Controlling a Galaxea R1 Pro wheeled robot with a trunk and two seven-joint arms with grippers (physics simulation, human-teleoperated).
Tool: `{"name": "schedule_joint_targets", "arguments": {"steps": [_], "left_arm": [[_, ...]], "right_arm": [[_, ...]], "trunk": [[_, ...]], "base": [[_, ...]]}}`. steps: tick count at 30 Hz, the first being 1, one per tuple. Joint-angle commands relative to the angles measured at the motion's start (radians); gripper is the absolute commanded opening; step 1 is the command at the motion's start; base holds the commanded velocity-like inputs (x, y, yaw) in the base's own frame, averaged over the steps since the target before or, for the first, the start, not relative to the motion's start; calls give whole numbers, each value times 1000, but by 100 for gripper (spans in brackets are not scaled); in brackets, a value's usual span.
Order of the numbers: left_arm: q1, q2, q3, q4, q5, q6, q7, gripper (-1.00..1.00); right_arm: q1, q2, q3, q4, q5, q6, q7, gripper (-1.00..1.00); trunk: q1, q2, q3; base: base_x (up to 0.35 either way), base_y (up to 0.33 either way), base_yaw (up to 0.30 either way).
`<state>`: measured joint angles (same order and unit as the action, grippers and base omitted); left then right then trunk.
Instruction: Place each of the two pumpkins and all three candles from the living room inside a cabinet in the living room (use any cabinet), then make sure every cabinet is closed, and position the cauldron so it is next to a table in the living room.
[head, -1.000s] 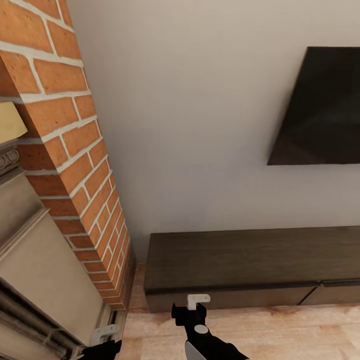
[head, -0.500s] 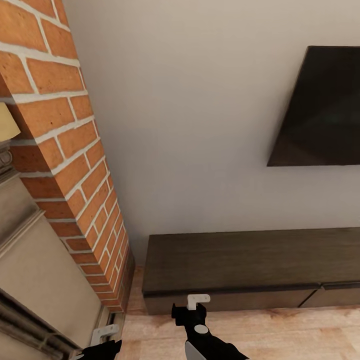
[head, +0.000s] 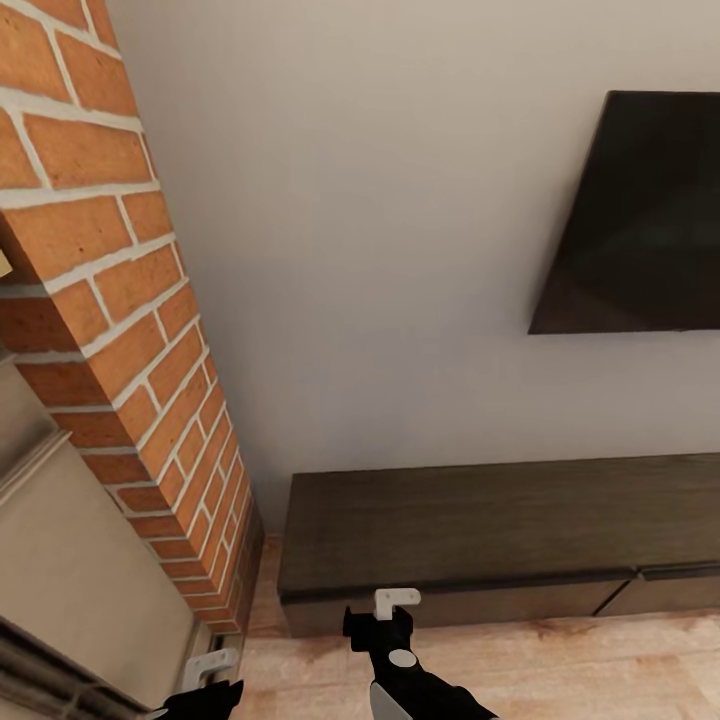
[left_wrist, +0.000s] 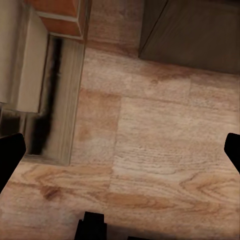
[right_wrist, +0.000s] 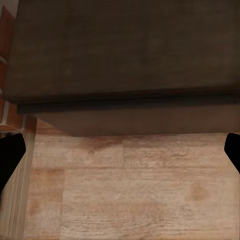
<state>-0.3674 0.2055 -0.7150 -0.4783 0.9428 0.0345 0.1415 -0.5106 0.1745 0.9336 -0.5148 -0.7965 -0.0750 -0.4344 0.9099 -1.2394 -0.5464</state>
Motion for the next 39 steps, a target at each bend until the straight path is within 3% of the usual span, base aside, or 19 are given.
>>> {"name": "schedule_joint_targets", "arguments": {"steps": [1,22,29,31,34,36,37,39], "left_arm": [[-1,2,-8,-3,7,2,9,100],[-1,2,-9,-3,7,1,9,100],[-1,2,-8,-3,7,2,9,100],[-1,2,-8,-3,7,2,8,100],[-1,3,-8,-3,6,1,8,100],[-1,3,-8,-3,5,1,7,100],[-1,3,-8,-3,5,1,7,100],[-1,3,-8,-3,5,1,7,100]], "right_arm": [[-2,0,8,1,-10,-8,-6,100],[-2,0,7,1,-13,-10,-6,100],[-2,0,-6,4,-40,-86,-10,100],[-2,0,-17,3,-88,-93,-10,100],[-2,0,-65,5,-245,-115,16,100],[-2,-33,-86,21,-363,-130,85,100],[-2,-47,-89,30,-391,-133,107,100],[-2,-86,-98,65,-488,-142,183,100]], "trunk": [[0,-1,-1],[0,-1,-1],[0,-1,-1],[0,-1,-1],[0,-1,-1],[0,-1,-1],[0,-1,-1],[0,-1,-1]], "base": [[36,-9,-1],[70,-1,0],[48,0,0],[72,0,0],[25,0,0],[8,0,0],[5,0,0],[3,0,0]]}}
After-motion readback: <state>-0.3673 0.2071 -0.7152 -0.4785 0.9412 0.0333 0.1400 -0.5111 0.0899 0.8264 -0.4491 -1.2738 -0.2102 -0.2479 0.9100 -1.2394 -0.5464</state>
